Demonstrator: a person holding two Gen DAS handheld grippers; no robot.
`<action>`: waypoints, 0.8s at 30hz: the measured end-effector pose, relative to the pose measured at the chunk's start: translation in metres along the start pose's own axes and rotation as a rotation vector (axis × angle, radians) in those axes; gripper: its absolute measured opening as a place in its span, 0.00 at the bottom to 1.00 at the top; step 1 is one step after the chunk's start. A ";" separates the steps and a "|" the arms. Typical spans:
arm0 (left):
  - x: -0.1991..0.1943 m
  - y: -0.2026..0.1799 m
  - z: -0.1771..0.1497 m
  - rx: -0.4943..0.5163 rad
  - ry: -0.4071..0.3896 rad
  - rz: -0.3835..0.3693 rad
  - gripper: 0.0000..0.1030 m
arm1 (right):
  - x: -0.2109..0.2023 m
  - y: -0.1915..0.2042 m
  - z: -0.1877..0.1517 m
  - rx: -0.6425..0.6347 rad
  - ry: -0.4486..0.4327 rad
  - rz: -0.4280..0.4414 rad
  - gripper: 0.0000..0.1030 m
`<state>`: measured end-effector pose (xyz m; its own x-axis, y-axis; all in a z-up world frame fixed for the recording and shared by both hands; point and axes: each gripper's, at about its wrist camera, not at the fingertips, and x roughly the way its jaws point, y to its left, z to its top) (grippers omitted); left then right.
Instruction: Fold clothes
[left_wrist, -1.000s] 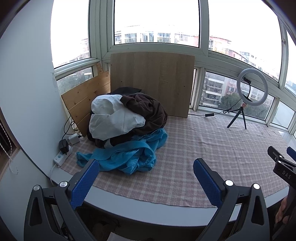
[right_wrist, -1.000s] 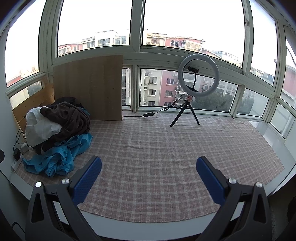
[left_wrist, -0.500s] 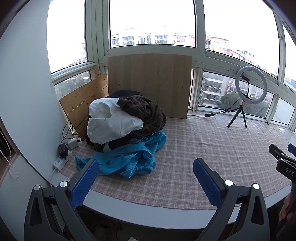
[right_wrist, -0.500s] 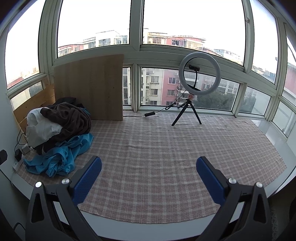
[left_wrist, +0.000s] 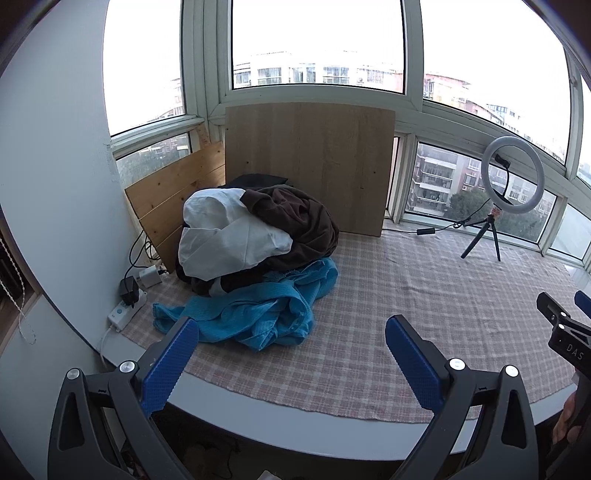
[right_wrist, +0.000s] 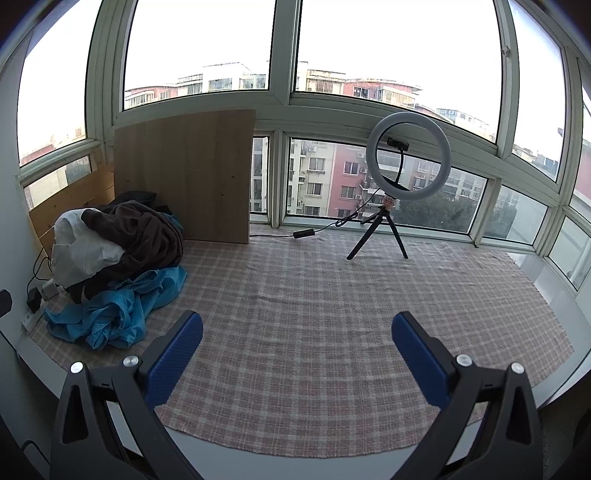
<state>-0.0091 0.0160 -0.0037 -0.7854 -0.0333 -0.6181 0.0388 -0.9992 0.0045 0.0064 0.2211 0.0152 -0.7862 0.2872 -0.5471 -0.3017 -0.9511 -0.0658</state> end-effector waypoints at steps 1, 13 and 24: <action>0.000 0.000 0.001 -0.002 0.000 0.007 0.99 | 0.002 0.000 0.001 -0.005 0.002 0.014 1.00; -0.023 0.030 0.010 -0.119 -0.158 0.050 0.99 | 0.031 0.022 0.015 -0.082 0.027 0.251 1.00; 0.026 0.094 0.045 -0.119 -0.137 0.086 0.99 | 0.048 0.081 0.057 -0.119 -0.033 0.394 1.00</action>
<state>-0.0535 -0.0799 0.0161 -0.8526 -0.1295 -0.5063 0.1760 -0.9834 -0.0449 -0.0866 0.1644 0.0310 -0.8468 -0.1002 -0.5223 0.0891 -0.9949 0.0464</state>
